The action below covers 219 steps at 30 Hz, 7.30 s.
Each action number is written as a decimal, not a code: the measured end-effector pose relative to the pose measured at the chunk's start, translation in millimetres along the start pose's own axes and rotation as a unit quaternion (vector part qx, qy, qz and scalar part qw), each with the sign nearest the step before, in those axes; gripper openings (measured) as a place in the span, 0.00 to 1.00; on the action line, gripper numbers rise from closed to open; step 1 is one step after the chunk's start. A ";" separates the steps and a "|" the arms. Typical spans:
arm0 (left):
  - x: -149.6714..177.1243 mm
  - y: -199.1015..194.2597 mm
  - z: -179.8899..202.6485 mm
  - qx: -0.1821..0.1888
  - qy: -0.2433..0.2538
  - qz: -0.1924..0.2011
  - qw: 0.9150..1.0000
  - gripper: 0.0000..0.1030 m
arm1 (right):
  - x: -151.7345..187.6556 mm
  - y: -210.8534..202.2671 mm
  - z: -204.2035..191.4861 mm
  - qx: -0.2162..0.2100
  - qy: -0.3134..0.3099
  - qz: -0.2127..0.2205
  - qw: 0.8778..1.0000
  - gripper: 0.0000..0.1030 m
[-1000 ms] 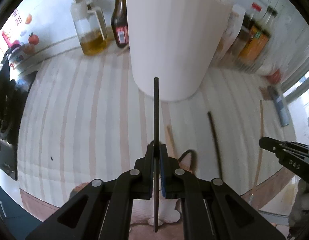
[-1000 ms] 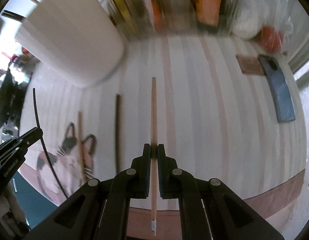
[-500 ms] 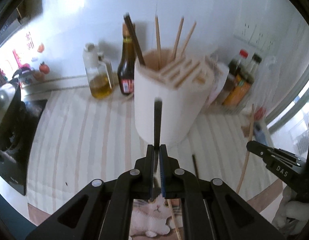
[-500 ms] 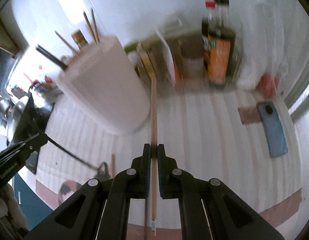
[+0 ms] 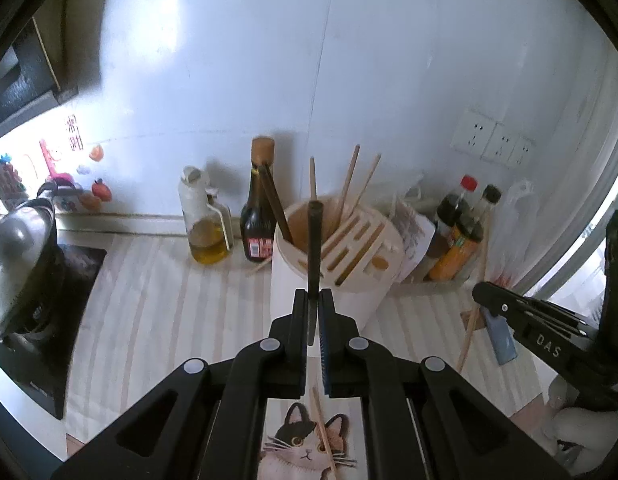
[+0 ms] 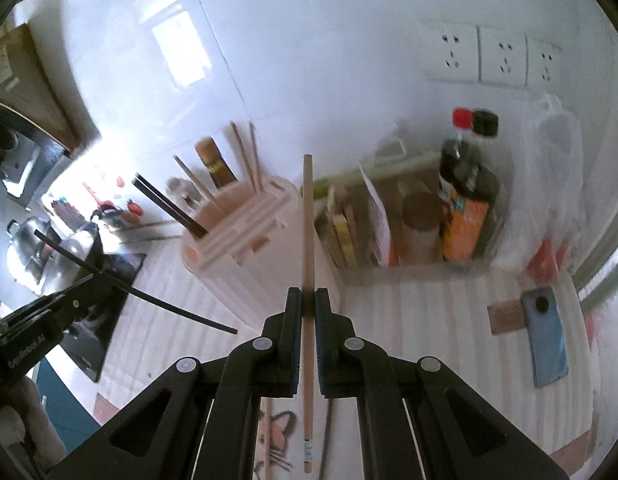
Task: Organize utensils
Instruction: 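Lift the dark and light chopsticks with both tools up over the wooden holder, then open both tools to drop the chopsticks into the holder slots, then grasp a light chopstick with the left tool while the right tool grasps a dark chopstick, then lift both held chopsticks up over the cream holder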
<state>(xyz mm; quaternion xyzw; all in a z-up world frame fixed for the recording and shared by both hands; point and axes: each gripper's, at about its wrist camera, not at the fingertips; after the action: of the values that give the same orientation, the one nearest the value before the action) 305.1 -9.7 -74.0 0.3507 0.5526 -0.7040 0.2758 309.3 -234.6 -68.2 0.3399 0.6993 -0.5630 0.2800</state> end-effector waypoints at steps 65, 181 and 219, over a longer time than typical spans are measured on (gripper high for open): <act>-104.9 77.3 -20.0 -0.017 -0.030 0.022 0.999 0.05 | -123.3 111.8 -64.3 -0.076 -0.008 0.170 0.983 0.15; 181.4 119.6 14.9 -0.028 0.048 -0.248 0.967 0.04 | 182.4 86.2 86.7 0.099 0.052 -0.234 0.966 0.06; 14.4 12.5 14.5 0.006 0.018 -0.040 0.999 0.04 | 30.6 -0.4 20.5 0.003 0.040 0.026 0.999 0.06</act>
<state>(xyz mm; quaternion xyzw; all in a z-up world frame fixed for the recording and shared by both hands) 303.3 -26.8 -90.8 0.3425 0.5664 -0.7116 0.2357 290.5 -249.9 -96.0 0.3807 0.6995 -0.5435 0.2651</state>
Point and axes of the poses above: each gripper's, at about its wrist camera, not at the fingertips, and y roughly the way its jaws point, z to its right, x to its underside, and after that the axes turned 10 degrees about z, right-handed
